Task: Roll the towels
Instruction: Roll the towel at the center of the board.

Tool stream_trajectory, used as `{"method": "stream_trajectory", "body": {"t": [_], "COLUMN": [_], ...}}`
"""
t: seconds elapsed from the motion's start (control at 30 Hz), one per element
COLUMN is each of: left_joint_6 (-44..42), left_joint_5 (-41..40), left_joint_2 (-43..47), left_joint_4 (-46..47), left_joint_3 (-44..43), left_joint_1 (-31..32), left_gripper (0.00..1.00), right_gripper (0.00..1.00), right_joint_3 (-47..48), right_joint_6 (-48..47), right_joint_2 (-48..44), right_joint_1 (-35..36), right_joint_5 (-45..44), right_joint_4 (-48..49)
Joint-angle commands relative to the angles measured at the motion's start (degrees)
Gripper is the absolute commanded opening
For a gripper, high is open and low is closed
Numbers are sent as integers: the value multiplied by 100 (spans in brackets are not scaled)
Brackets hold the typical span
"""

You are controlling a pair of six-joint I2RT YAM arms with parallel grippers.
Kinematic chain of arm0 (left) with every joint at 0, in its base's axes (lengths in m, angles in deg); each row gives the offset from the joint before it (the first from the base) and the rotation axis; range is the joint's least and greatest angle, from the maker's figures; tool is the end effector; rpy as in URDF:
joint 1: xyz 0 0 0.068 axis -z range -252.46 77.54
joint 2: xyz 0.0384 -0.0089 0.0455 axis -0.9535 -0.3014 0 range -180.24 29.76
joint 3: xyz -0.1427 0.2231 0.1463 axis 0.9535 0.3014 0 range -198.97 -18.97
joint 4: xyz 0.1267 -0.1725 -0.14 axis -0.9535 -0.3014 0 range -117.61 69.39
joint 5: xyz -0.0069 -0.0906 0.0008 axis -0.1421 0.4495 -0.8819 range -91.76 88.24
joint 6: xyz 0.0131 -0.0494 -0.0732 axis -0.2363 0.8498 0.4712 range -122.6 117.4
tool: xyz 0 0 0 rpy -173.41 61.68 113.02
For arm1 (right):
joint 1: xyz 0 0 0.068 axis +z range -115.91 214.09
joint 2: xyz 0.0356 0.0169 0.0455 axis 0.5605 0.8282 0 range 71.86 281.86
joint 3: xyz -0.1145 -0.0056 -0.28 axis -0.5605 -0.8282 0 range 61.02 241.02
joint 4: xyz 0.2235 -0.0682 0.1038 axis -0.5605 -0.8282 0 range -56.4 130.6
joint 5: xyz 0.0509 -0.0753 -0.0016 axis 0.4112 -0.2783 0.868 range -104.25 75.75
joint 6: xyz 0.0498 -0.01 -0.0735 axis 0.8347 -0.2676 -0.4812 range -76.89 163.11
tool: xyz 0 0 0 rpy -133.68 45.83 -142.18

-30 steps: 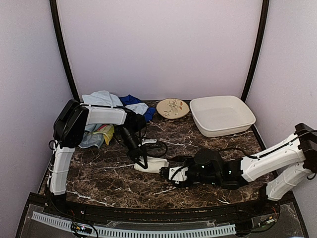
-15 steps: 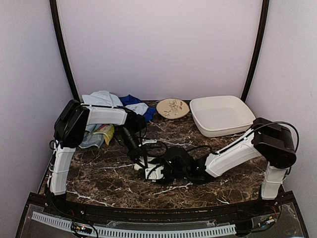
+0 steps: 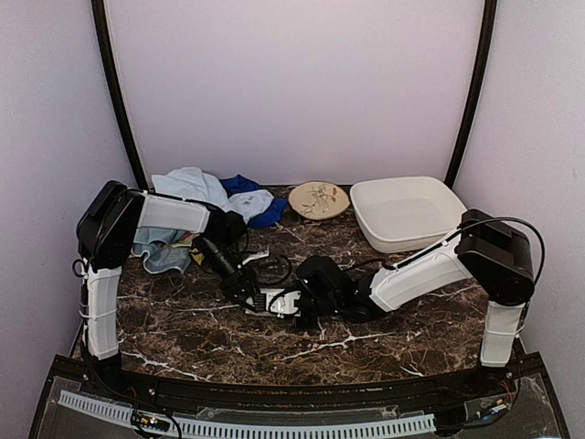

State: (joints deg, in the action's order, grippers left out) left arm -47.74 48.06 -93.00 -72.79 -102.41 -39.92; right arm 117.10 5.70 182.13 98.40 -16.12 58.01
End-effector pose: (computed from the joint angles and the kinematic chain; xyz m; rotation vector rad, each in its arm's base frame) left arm 0.3037 -0.2658 0.1309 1.7355 2.1825 -1.2911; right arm 0.1901 0.3895 0.1393 -1.7117 1.4163 0.2237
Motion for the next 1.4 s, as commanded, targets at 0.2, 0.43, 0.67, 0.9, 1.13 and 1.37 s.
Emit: {"method": "stream_trajectory", "body": {"t": [0.2,0.43,0.67,0.9,1.13,1.37], "left_joint_6": [291,77,-248,-403,-884,-1092], "left_joint_5": [-688,-1429,-2507,-2955,-4051,-4557], "left_joint_2": [2061,3315,3134,2902,2405,1973], "left_joint_4": [1970,3222,3641,3912,4708,5355], "left_joint_3": [2147,3207,3067,2852,2719,2886], "left_joint_1": [-867,-779,-30,491,1035,1200], "left_gripper": [76,72,71,72,74,73], "right_gripper": [14,18,18,18,19,18], "right_joint_3": [1201,2165,3591,3780,3760,3815], "right_joint_6": [1183,1479,2063,2788,3112,3319], "right_joint_2": [542,1010,2021,2472,2575,2676], "right_joint_1": [-638,-1053,-1548,-1870,-1997,-2041], "right_joint_5": [1202,2440,3666,4377,4712,4820], "right_joint_4": [-2080,-3383,-4837,-4991,-4900,-5017]}}
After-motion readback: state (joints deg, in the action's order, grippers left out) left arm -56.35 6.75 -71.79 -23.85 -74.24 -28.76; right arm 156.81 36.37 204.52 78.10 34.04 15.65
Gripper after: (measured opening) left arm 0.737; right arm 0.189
